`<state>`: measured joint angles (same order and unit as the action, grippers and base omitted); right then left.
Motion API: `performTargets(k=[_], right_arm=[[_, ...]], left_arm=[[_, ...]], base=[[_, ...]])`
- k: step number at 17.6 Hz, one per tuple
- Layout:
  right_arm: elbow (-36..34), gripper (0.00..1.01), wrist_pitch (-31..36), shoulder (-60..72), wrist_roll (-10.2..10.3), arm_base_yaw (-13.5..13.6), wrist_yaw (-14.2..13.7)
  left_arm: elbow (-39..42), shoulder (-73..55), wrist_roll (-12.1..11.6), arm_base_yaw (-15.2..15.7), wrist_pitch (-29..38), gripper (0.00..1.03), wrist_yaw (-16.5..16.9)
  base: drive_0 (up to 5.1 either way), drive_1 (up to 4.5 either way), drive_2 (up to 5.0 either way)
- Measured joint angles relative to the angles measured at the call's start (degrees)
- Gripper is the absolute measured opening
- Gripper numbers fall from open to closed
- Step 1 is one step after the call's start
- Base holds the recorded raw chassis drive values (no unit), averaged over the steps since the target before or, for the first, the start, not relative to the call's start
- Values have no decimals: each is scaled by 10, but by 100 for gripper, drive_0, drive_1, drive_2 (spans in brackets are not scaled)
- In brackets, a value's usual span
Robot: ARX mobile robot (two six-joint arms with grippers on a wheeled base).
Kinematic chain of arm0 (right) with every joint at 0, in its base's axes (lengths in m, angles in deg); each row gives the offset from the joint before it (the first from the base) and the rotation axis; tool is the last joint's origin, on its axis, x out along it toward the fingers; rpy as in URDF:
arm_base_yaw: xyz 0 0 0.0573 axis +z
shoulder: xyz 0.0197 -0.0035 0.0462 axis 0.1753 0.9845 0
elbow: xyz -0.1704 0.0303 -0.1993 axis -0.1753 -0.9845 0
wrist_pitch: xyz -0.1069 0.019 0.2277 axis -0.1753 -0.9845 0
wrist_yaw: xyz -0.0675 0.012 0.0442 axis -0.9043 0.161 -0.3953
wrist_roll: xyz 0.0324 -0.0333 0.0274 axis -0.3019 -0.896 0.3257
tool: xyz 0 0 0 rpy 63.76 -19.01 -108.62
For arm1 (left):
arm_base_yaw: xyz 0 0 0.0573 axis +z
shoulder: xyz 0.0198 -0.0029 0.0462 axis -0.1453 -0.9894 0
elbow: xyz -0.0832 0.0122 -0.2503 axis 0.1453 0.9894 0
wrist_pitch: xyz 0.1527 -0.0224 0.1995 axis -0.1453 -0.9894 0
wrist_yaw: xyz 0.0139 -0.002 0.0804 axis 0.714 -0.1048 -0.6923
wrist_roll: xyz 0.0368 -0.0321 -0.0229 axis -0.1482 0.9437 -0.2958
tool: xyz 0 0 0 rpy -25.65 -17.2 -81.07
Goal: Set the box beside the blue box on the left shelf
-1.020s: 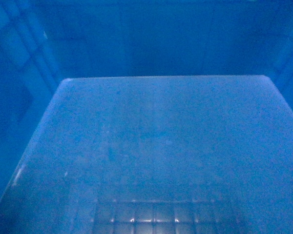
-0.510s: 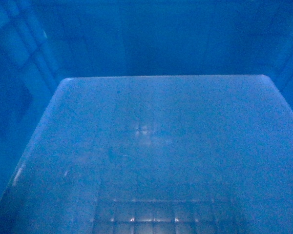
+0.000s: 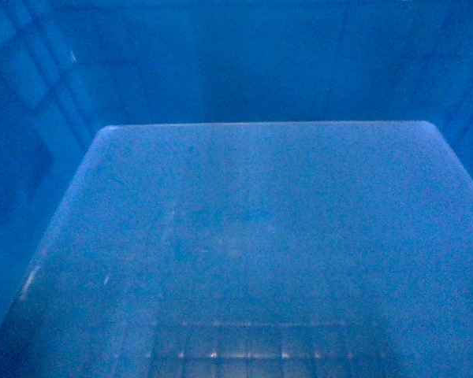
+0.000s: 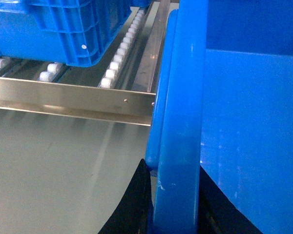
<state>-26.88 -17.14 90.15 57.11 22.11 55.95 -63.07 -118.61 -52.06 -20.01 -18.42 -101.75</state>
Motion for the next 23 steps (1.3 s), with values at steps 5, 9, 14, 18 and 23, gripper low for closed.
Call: performTargets(k=[5, 9, 14, 18, 23], right_arm=[[0, 17, 0, 0, 0, 0, 0], [0, 17, 1, 0, 0, 0, 0], [0, 17, 0, 0, 0, 0, 0], [0, 17, 0, 0, 0, 0, 0], [0, 17, 1, 0, 0, 0, 0]], left_arm=[[0, 0, 0, 0, 0, 13, 0], [0, -1, 0, 0, 0, 13, 0], [0, 0, 0, 0, -1, 13, -1], [0, 0, 0, 0, 0, 13, -1], [0, -1, 0, 0, 1, 13, 0]], base=[[13, 446, -420], [-287, 508, -187], [-293, 503, -188], [-293, 503, -188], [-293, 503, -188]])
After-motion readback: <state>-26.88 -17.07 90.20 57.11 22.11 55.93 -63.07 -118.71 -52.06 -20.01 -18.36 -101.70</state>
